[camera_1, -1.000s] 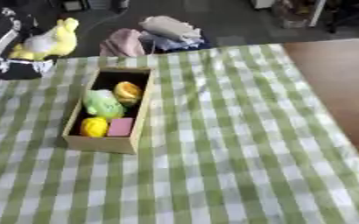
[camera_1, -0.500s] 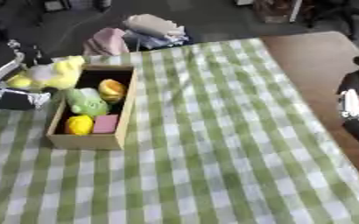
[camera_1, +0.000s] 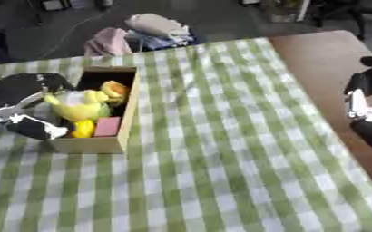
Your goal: Pick up objects on the table and place them in the box.
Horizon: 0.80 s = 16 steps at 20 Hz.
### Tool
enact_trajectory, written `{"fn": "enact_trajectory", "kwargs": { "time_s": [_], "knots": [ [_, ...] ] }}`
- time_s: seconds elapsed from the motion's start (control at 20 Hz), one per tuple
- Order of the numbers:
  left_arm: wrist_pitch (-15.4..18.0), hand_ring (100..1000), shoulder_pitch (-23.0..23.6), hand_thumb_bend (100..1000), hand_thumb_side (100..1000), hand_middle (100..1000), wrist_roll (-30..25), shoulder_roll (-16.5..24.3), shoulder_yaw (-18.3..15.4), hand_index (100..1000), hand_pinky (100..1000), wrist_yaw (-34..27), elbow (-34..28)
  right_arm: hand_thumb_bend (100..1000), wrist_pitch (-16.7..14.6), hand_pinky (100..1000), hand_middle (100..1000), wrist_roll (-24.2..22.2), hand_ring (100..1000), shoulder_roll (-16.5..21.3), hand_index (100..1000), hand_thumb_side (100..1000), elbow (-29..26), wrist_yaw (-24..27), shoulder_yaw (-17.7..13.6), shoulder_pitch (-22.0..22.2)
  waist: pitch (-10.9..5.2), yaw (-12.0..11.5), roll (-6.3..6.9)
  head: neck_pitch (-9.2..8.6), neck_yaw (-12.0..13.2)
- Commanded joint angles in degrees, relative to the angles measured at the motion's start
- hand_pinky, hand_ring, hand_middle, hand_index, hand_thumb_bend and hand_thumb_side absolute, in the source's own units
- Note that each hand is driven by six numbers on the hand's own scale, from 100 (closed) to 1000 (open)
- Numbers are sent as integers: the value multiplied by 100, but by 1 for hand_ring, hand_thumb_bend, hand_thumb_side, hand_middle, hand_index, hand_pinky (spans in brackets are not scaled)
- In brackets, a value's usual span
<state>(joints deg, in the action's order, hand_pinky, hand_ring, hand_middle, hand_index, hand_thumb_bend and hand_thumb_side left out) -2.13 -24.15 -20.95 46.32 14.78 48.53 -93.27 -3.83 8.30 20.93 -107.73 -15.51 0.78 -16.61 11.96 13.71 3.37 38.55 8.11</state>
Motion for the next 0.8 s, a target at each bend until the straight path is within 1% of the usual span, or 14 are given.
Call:
{"fn": "enact_trajectory", "kwargs": {
  "time_s": [0.05, 0.15, 0.2, 0.35, 0.4, 0.45, 0.5, 0.55, 0.6, 0.65, 0.7, 0.8],
  "knots": [
    [42, 828, 15, 483, 545, 869, -135, 107, -113, 913, 826, 95, -90, 100, 12, 560, 544, 16, 547, 93, 744, 411, -53, -35, -12, -46, -185, -5, -52, -1, -7],
    [-1, 843, 109, 475, 564, 891, -97, 103, -254, 929, 838, 72, -249, 100, 18, 560, 544, 15, 547, 98, 744, 425, -47, -44, -17, -40, -188, -15, -56, 0, -9],
    [-46, 843, 164, 453, 568, 885, -45, 104, -347, 922, 840, 101, -364, 100, 22, 560, 545, 16, 547, 102, 744, 408, -45, -46, -21, -35, -191, -25, -58, 6, -7],
    [-263, 841, 433, 410, 554, 881, 376, 63, -755, 917, 841, -217, -870, 100, 35, 560, 545, 19, 548, 117, 744, 408, -31, -51, -30, -18, -216, -80, -59, 43, 1],
    [-356, 835, 525, 371, 544, 873, 562, 40, -904, 908, 840, -341, -1036, 100, 39, 560, 546, 15, 548, 122, 745, 407, -23, -52, -32, -12, -226, -108, -61, 60, 1],
    [-450, 833, 624, 357, 540, 870, 769, 18, -1045, 906, 840, -479, -1204, 100, 42, 560, 547, 8, 549, 127, 745, 407, -16, -55, -34, -9, -234, -133, -63, 74, 2],
    [-539, 825, 729, 303, 524, 858, 990, -16, -1188, 896, 840, -627, -1377, 100, 46, 560, 547, 3, 549, 132, 745, 407, -7, -57, -37, -6, -241, -164, -66, 87, 5],
    [-622, 824, 839, 297, 521, 857, 1212, -55, -1317, 895, 839, -784, -1551, 100, 49, 560, 547, 1, 549, 136, 745, 408, 2, -55, -41, -3, -247, -191, -69, 95, 7],
    [-694, 815, 952, 258, 503, 844, 1445, -123, -1447, 888, 838, -959, -1740, 100, 54, 560, 548, 2, 549, 141, 745, 407, 16, -52, -45, 1, -253, -227, -76, 103, 8],
    [-754, 811, 1077, 241, 499, 839, 1687, -202, -1572, 885, 835, -1157, -1930, 100, 59, 559, 548, 5, 549, 145, 745, 408, 31, -44, -47, 6, -258, -264, -81, 114, 10],
    [-773, 803, 1174, 214, 491, 827, 1928, -281, -1678, 878, 832, -1351, -2033, 100, 61, 558, 548, 9, 557, 146, 746, 410, 46, -32, -47, 10, -264, -299, -86, 127, 14],
    [-679, 794, 1337, 179, 489, 814, 2426, -474, -1861, 871, 826, -1740, -2108, 100, 64, 557, 549, 19, 568, 141, 747, 412, 82, -3, -45, 20, -278, -381, -96, 165, 20]
  ]
}}
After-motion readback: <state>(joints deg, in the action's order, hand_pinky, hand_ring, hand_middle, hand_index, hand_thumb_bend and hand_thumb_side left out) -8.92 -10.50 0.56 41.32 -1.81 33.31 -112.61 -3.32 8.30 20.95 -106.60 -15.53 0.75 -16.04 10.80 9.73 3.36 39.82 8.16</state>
